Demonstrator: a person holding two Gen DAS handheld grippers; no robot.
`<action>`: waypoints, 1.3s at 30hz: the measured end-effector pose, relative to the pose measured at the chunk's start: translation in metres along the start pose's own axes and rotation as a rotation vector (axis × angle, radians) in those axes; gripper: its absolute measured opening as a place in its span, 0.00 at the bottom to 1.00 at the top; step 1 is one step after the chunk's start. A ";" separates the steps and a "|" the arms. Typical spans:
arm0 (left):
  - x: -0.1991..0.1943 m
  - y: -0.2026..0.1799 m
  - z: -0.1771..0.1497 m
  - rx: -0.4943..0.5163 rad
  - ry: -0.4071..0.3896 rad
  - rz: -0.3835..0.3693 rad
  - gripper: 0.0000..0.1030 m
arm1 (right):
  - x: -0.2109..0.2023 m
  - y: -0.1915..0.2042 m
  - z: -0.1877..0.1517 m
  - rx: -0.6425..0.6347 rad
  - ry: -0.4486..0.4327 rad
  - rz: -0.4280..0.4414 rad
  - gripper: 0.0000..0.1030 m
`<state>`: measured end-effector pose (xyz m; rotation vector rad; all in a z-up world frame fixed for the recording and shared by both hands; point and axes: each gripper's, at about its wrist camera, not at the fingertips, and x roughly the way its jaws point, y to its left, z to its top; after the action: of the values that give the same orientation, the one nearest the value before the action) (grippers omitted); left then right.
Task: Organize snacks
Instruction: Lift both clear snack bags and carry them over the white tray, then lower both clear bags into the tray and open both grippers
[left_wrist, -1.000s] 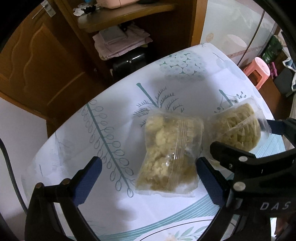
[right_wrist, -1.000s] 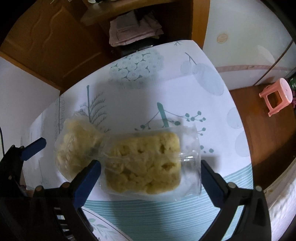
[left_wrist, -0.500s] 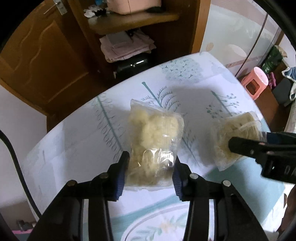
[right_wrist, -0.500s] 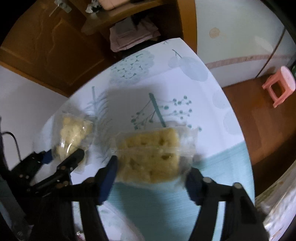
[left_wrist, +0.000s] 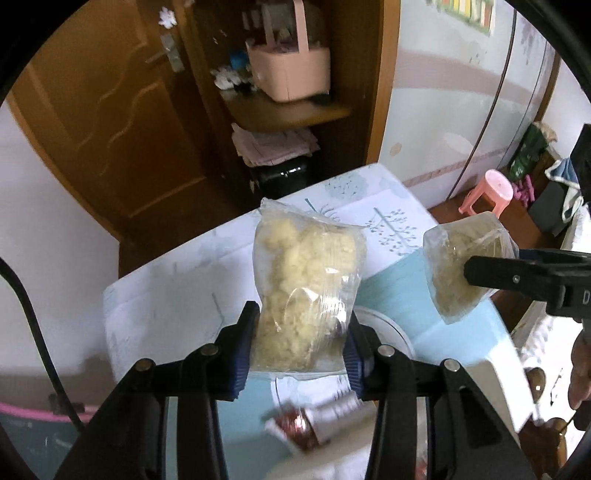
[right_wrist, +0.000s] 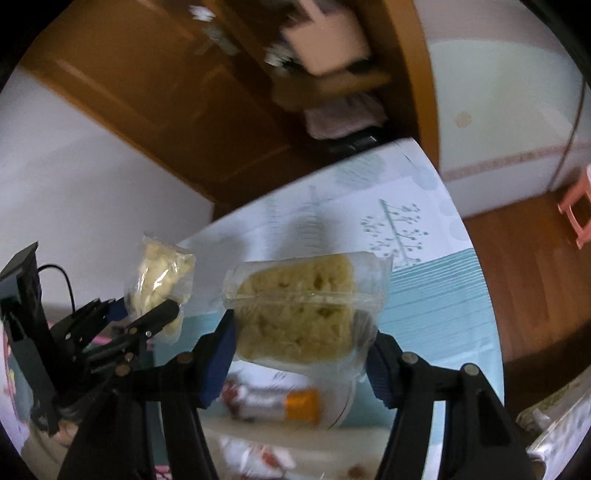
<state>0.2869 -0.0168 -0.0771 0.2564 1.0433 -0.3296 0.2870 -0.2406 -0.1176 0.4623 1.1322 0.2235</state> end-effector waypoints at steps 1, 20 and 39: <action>-0.010 -0.001 -0.003 -0.007 -0.006 -0.003 0.40 | -0.014 0.010 -0.008 -0.025 -0.012 0.016 0.61; -0.136 -0.045 -0.163 -0.246 -0.054 -0.024 0.40 | -0.144 0.064 -0.153 -0.199 -0.097 0.099 0.61; -0.116 -0.056 -0.235 -0.355 0.087 -0.007 0.40 | -0.133 0.053 -0.221 -0.234 0.030 0.024 0.61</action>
<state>0.0240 0.0327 -0.0920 -0.0525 1.1687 -0.1362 0.0349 -0.1933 -0.0604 0.2651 1.1147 0.3805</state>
